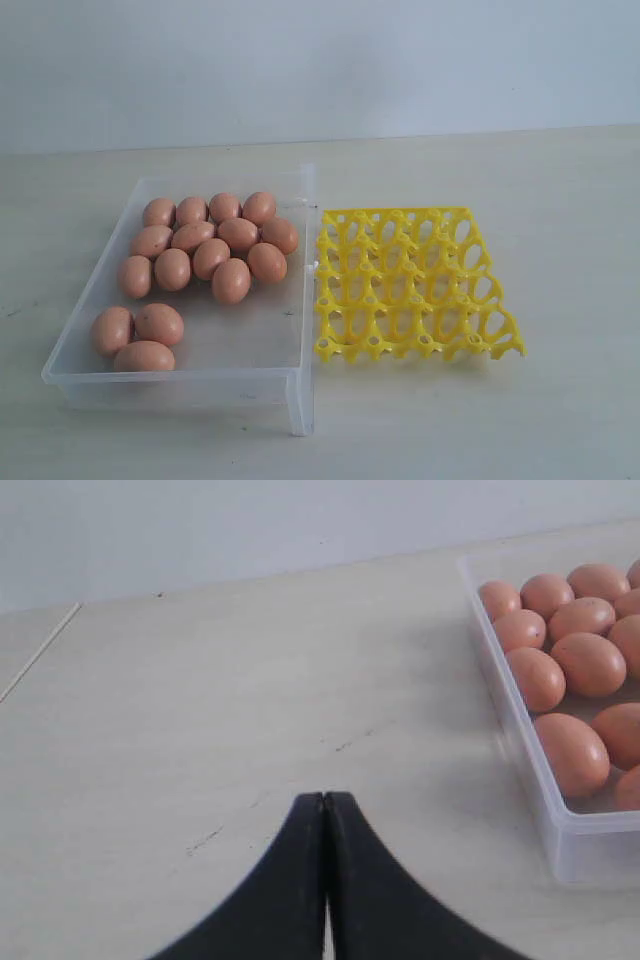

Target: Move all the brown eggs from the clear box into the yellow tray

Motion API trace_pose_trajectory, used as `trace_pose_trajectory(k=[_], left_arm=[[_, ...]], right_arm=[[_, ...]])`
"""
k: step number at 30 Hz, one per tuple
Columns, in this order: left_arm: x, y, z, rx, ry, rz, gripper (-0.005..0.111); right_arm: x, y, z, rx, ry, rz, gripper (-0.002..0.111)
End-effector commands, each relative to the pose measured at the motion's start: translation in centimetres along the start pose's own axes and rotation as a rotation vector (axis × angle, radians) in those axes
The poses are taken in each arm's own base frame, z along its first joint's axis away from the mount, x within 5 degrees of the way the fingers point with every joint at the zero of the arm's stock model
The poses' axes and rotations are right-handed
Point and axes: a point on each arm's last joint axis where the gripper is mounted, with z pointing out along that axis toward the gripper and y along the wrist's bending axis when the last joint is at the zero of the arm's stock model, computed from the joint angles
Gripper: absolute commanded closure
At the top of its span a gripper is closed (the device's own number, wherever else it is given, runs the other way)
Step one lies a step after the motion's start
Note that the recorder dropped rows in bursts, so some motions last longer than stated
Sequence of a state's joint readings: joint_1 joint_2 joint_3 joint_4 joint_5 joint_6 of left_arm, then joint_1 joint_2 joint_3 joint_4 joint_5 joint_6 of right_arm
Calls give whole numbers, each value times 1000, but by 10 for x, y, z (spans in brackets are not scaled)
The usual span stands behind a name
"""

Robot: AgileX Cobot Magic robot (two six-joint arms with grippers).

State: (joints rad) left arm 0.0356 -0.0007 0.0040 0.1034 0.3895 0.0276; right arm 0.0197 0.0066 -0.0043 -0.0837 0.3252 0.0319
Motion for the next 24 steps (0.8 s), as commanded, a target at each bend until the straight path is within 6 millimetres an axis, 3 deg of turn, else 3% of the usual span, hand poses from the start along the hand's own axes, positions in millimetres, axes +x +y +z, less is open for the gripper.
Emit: trace_pose_trajectory(k=[1, 9, 11, 14, 15, 18, 21, 24], left_arm=[[-2, 0, 0, 6, -13, -5, 107], [-2, 0, 0, 6, -13, -5, 107], [-2, 0, 0, 6, -13, -5, 107], [-2, 0, 0, 6, -13, -5, 107], [-2, 0, 0, 6, -13, -5, 107], [-2, 0, 0, 6, -13, -5, 107], [-2, 0, 0, 6, -13, -5, 107], [-2, 0, 0, 6, -13, -5, 107]], right_arm=[[0, 0, 0, 1, -14, 0, 108], [1, 0, 0, 1, -5, 0, 108], [-7, -1, -4, 5, 4, 1, 108], [-35, -2, -17, 2, -43, 24, 108], [-58, -3, -30, 2, -94, 34, 108], [-99, -7, -62, 9, -149, 46, 108], [-138, -10, -90, 16, -63, 51, 108], [-170, -12, -94, 19, 0, 52, 108]])
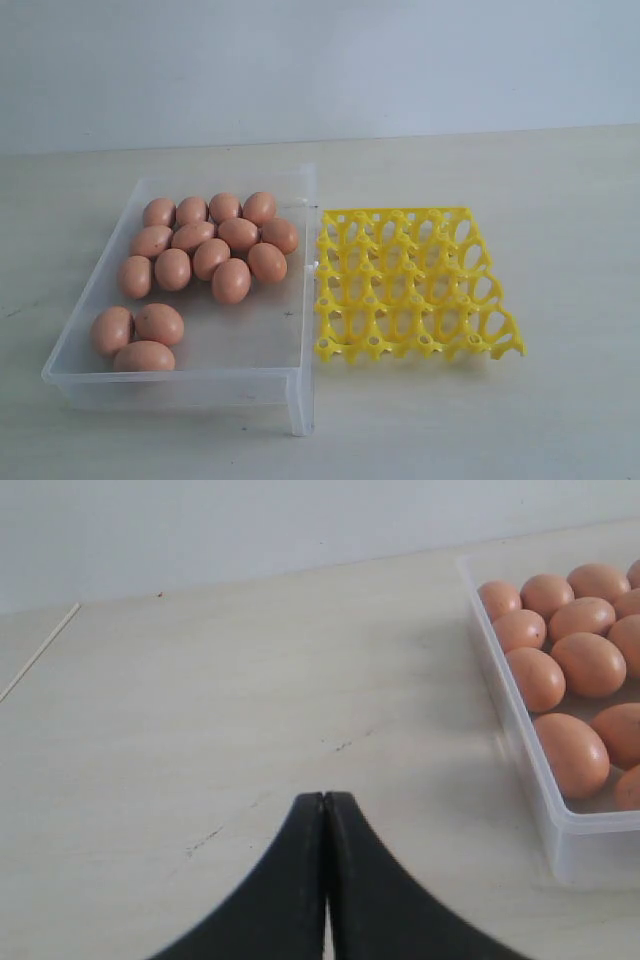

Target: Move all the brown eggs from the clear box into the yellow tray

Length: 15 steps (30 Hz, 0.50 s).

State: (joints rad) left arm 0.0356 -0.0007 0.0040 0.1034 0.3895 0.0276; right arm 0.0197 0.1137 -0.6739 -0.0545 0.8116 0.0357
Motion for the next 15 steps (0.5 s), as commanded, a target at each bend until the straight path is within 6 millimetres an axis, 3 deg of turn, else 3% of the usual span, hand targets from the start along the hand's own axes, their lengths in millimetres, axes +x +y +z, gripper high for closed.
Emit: trace_pose_trajectory(k=[1, 4, 15], left_arm=[[-2, 0, 0, 6, -13, -5, 107], [-2, 0, 0, 6, -13, -5, 107], [-2, 0, 0, 6, -13, -5, 107]], right_arm=[[-32, 0, 1, 6, 84, 6, 108], [-42, 0, 16, 11, 143, 65, 108], [-31, 15, 73, -100, 487, 147, 108]])
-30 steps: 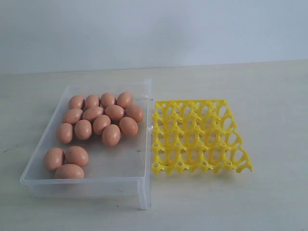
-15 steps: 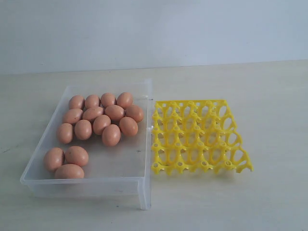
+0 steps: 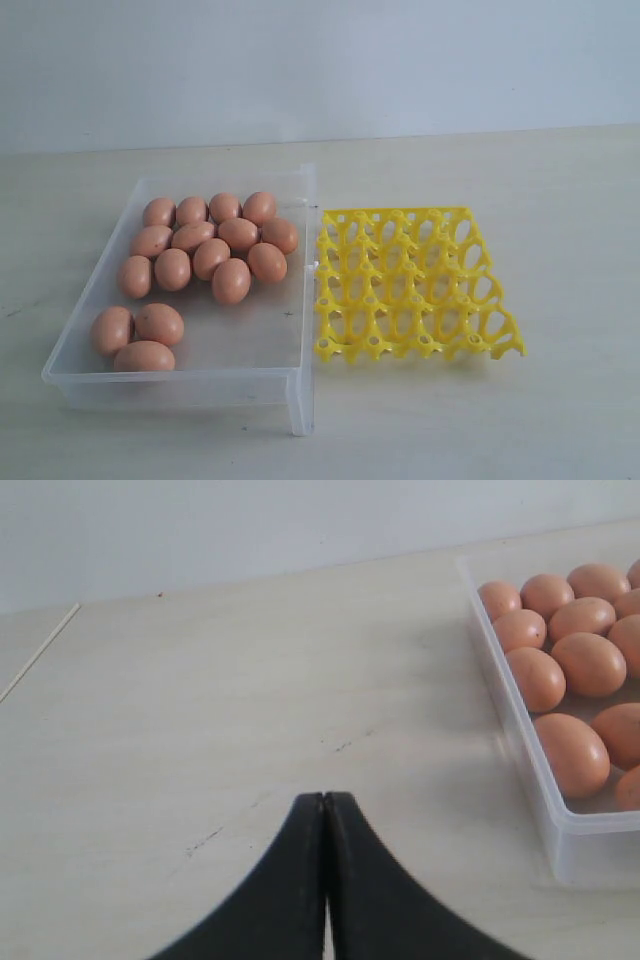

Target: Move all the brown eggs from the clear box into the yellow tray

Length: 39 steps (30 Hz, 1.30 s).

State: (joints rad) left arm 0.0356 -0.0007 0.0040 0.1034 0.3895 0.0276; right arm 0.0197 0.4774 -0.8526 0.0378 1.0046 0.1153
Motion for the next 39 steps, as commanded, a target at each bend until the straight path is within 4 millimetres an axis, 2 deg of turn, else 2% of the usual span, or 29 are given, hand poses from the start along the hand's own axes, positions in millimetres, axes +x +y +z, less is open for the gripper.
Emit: trace_pose_trajectory(k=[1, 5, 8, 10, 13, 23, 30, 34, 36, 39], left_arm=[[-2, 0, 0, 6, -13, -5, 107], [-2, 0, 0, 6, -13, -5, 107], [-2, 0, 0, 6, -13, -5, 107], [-2, 0, 0, 6, -13, -5, 107], [-2, 0, 0, 6, -13, -5, 107], [-2, 0, 0, 6, -13, -5, 107], [-2, 0, 0, 6, -13, -5, 107], [-2, 0, 0, 6, -13, -5, 107], [-2, 0, 0, 6, -13, -5, 107], [-2, 0, 0, 6, -13, -5, 107]], right_arm=[[-5, 7, 27, -58, 144, -5, 108], [-8, 16, 57, -154, 275, -62, 108], [-9, 22, 70, -211, 319, -72, 108], [-11, 25, 77, -233, 316, -160, 108], [-12, 26, 81, -239, 295, -302, 108], [-12, 18, 95, -166, 346, -375, 108], [-12, 17, 105, -132, 373, -275, 108], [-10, 18, 119, -127, 431, -252, 98], [-8, 18, 131, -127, 475, -248, 88], [-5, 20, 146, -140, 529, -224, 68]])
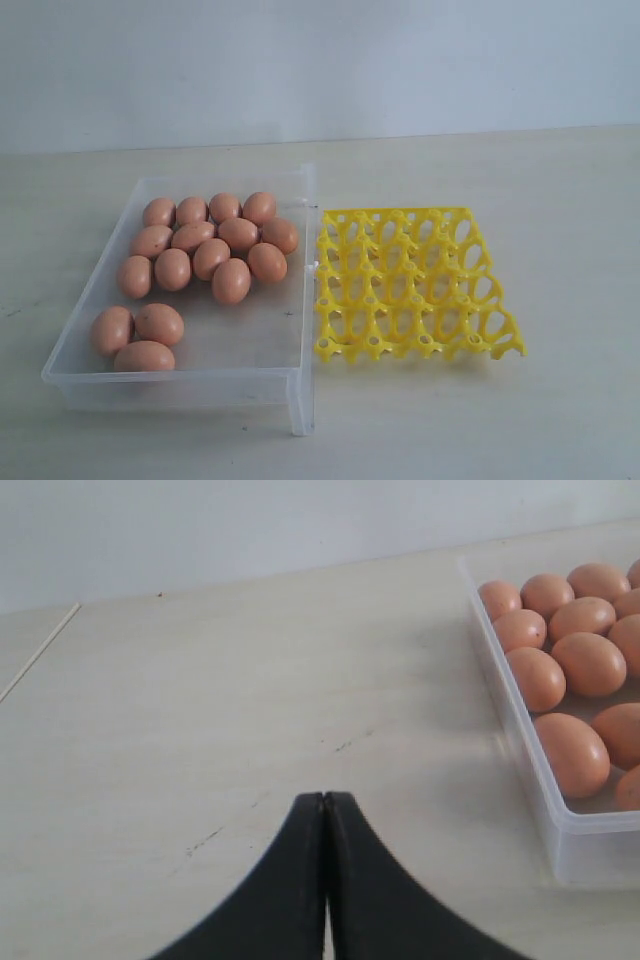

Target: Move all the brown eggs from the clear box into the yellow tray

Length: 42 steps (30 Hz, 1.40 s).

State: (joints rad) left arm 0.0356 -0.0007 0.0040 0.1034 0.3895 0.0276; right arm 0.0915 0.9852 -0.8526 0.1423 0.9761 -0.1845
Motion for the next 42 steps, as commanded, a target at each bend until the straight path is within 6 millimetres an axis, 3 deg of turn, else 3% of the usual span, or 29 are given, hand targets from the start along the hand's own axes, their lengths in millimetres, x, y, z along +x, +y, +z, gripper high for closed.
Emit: trace_pose_trajectory(k=[1, 3, 7, 9, 13, 17, 19, 22, 26, 33, 38, 42], left_arm=[[-2, 0, 0, 6, -13, -5, 107], [-2, 0, 0, 6, -13, -5, 107], [-2, 0, 0, 6, -13, -5, 107], [-2, 0, 0, 6, -13, -5, 107], [-2, 0, 0, 6, -13, -5, 107], [-2, 0, 0, 6, -13, -5, 107], [-2, 0, 0, 6, -13, -5, 107], [-2, 0, 0, 6, -13, -5, 107], [-2, 0, 0, 6, -13, -5, 107], [-2, 0, 0, 6, -13, -5, 107], [-2, 0, 0, 6, -13, -5, 107], [-2, 0, 0, 6, -13, -5, 107]], right_arm=[[-8, -1, 21, -27, 53, 29, 61], [-12, -2, 28, -30, 44, 37, 55], [-21, -5, 46, -24, 36, 49, 59], [-26, -8, 58, -18, 36, 53, 69], [-33, -8, 85, -55, 42, 25, 108], [-44, -7, 112, -98, 6, 123, 108], [-48, 3, 125, -114, 35, 80, 108], [-55, 26, 134, -162, 80, 4, 108], [-76, 62, 123, -214, 66, -154, 95], [-105, 146, 98, -345, 48, -399, 49], [-114, 203, 115, -411, 109, -479, 54], [-117, 235, 149, -400, 214, -522, 62]])
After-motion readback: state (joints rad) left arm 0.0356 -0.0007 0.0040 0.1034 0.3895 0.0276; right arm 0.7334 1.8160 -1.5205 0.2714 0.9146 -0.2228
